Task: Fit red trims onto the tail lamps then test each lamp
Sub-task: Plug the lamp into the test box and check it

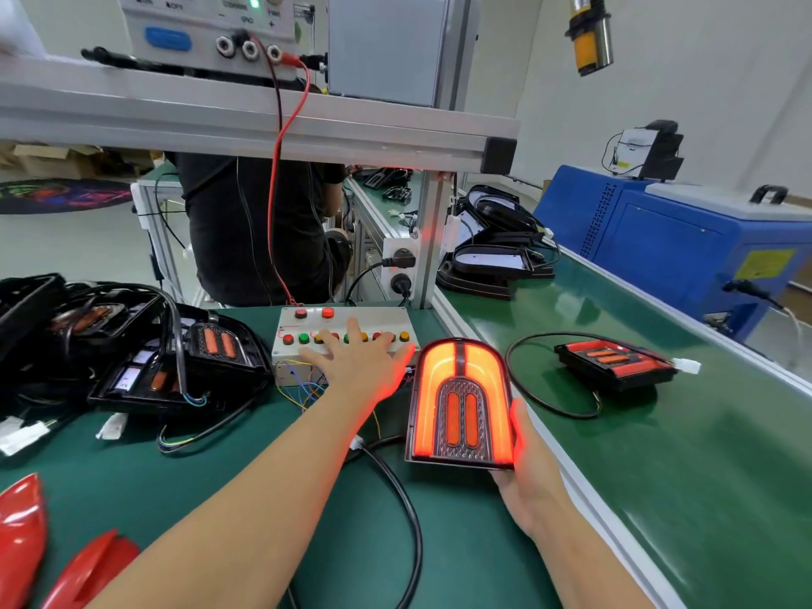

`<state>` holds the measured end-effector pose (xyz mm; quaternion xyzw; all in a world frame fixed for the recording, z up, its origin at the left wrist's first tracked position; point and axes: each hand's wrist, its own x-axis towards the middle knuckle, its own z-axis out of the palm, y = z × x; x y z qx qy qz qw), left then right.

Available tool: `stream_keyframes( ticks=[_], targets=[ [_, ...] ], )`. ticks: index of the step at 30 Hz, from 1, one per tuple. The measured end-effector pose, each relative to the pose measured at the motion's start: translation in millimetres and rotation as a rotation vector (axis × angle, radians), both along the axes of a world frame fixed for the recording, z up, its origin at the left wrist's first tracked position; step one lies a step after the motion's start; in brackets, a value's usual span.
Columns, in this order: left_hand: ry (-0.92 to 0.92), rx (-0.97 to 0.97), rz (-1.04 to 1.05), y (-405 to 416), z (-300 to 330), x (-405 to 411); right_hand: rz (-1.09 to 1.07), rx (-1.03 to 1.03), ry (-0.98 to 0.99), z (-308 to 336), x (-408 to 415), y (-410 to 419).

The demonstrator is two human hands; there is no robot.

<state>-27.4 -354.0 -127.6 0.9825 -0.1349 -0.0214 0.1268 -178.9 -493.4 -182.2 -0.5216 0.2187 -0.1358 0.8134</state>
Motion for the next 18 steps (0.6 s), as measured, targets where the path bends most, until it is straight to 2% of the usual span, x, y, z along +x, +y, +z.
stream_keyframes(
  ticks=[5,18],
  targets=[
    [-0.089,0.058,-0.064,1.2,-1.9,6.3,-0.001,0.011,0.004,1.7,0.6,0.1],
    [-0.126,0.119,-0.138,0.9,0.8,8.3,-0.041,0.048,0.002,1.6,0.7,0.1]
  ],
)
